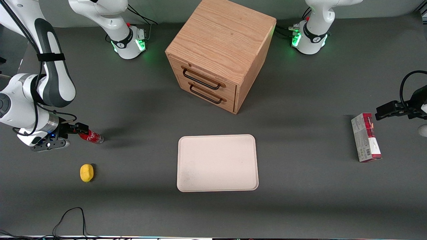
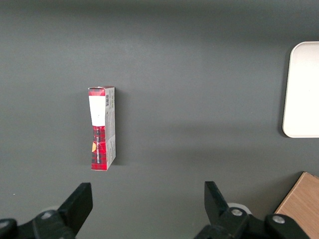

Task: Place coke bottle on tray
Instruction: 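Lower the open right gripper over the red Coca-Cola bottle, then close the right gripper on the bottle's neck and lift it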

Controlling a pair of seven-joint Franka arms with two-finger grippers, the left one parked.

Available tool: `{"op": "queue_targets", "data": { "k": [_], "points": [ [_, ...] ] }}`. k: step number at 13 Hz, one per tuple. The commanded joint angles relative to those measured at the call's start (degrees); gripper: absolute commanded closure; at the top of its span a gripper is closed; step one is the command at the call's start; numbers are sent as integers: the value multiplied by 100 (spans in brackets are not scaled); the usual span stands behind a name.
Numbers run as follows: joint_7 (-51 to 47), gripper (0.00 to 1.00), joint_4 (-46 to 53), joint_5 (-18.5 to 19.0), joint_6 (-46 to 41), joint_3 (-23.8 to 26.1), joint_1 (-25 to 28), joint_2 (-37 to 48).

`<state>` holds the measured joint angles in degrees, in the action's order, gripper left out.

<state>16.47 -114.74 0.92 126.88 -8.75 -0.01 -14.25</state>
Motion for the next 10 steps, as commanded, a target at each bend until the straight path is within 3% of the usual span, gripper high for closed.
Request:
{"op": "queue_targets", "data": {
  "k": [1,9,10],
  "points": [
    [-39,0,74,5,-198,-30,-25,-26],
    [-12,1,-110,-39,-286,-136,-25,98],
    [-12,14,-110,-39,-286,-136,-34,89]
  ]
}}
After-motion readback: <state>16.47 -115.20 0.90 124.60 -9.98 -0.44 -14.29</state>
